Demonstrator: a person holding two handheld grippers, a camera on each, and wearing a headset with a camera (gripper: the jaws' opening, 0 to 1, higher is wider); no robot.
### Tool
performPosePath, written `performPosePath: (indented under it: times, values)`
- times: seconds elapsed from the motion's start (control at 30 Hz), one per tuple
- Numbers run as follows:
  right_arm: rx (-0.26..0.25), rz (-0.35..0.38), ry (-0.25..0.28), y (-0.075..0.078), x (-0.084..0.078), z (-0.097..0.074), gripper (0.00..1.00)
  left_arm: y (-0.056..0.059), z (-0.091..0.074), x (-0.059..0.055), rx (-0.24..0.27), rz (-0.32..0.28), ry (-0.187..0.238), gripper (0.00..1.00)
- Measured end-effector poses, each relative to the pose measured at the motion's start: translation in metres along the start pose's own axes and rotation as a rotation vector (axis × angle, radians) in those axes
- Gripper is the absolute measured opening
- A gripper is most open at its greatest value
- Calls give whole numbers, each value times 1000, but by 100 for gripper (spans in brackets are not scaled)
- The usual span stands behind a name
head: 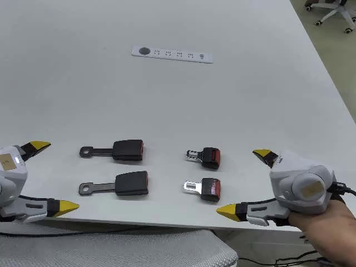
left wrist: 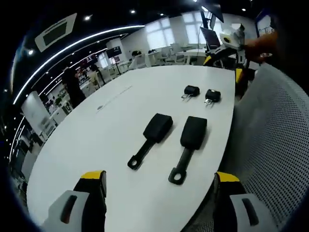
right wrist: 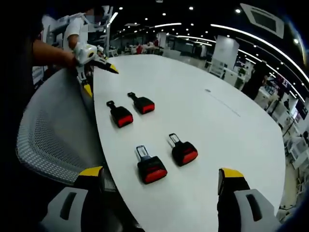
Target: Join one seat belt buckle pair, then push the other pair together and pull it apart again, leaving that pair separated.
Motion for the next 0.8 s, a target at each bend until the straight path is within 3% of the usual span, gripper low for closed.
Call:
performPosePath:
  times: [0.6,0.8]
  values:
    - [11,8,0,1,-1,6,97,-9,-4,6,22,-94,35,98]
    - [23,32,21,0,2,9,96,-8,-4,5,18,-76,14,98]
Point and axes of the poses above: the centre of the closed fingertips' face, and the gripper's own axes: z roughly forward along the fingers, y roughly to its right, x roughly out of its top, the point moved 2 cm from there along -z, roughly backward along the fingers, and after that the axes turned 1 degree about -z, right-handed, at the moved point
